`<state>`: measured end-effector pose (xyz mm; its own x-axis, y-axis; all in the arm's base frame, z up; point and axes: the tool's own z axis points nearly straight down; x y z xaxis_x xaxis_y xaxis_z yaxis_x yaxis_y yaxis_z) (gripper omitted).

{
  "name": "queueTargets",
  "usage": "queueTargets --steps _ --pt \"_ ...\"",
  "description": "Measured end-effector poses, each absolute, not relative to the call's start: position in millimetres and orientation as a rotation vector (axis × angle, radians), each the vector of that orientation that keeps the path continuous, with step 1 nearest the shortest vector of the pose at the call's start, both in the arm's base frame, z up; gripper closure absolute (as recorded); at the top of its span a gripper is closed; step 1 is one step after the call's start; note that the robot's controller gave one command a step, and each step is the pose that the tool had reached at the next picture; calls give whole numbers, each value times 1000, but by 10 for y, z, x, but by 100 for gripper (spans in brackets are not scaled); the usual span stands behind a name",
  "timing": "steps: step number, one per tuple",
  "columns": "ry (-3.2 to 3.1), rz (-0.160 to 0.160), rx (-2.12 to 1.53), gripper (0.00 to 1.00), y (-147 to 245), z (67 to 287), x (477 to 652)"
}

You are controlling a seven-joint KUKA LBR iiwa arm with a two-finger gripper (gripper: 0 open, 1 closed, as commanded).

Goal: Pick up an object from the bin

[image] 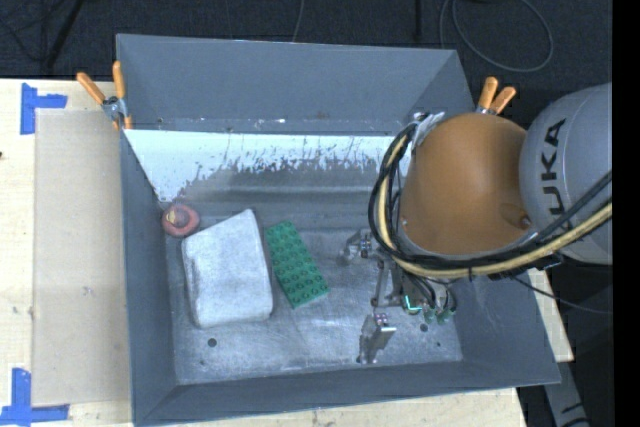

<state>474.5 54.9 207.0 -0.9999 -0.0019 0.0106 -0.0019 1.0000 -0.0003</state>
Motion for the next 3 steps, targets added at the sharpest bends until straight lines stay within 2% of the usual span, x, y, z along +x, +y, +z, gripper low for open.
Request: queueTargets --steps 1,2,3 --pt "-3135 2 -97 0 312 1238 5336" --pt "-3146 -3 148 0 1269 780 5793" --pt "-3144 -8 263 0 752 743 5979"
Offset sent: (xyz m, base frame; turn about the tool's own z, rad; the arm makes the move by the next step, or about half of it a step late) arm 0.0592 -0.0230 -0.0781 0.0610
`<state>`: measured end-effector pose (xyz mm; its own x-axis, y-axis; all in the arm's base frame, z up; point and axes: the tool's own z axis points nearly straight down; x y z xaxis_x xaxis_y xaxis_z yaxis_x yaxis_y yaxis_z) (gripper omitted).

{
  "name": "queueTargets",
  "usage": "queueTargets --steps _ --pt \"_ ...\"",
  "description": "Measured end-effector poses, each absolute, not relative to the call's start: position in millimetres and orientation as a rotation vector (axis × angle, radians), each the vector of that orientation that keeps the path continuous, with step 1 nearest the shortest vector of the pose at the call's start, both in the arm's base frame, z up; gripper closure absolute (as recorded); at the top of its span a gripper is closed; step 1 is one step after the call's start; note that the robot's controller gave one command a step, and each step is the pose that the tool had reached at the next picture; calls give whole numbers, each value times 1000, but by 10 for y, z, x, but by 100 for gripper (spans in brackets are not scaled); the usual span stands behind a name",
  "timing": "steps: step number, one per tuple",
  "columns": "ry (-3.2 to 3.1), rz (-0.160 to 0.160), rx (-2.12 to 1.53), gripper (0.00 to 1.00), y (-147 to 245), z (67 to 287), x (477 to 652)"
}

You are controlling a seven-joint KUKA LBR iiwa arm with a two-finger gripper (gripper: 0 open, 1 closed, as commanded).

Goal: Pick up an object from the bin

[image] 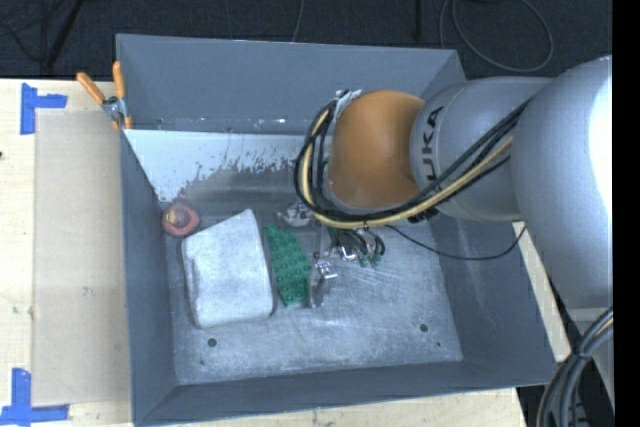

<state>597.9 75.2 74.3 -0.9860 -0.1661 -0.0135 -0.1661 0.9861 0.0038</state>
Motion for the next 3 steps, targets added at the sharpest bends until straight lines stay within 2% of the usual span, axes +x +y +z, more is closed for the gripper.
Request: queueTargets --steps 1,2,3 --pt "3116 9 -259 100 765 757 5983" --pt "3047 -1 -759 100 471 1273 5679" --pt "2870 14 -1231 100 -100 804 5638"
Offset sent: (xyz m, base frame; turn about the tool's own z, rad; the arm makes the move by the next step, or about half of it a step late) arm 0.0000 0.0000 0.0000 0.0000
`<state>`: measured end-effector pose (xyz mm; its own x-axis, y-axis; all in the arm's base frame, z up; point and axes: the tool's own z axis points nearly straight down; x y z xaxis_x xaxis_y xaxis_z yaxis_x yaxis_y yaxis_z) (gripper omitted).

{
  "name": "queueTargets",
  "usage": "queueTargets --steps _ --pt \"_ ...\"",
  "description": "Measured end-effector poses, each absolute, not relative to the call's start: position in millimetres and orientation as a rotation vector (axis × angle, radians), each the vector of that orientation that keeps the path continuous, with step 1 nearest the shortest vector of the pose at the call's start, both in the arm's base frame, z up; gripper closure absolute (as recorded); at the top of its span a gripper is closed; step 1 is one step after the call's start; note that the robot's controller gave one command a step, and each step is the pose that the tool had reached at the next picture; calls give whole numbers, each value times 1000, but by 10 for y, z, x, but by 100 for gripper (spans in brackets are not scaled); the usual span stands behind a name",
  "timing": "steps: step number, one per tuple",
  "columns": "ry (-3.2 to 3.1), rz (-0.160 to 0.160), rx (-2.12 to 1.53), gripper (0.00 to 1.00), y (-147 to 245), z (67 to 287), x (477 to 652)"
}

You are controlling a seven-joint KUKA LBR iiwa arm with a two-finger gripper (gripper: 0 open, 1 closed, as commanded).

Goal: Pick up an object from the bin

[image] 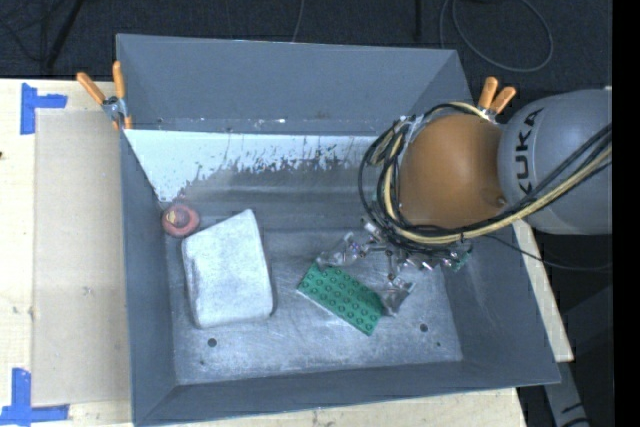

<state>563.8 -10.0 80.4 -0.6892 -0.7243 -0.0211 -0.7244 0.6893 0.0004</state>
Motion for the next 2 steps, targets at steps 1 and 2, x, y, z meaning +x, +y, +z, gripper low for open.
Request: queueTargets --steps 1,2 --pt "2818 -2 -1373 100 49 1587 5650" --pt "2827 -4 -1349 100 199 2384 5672"
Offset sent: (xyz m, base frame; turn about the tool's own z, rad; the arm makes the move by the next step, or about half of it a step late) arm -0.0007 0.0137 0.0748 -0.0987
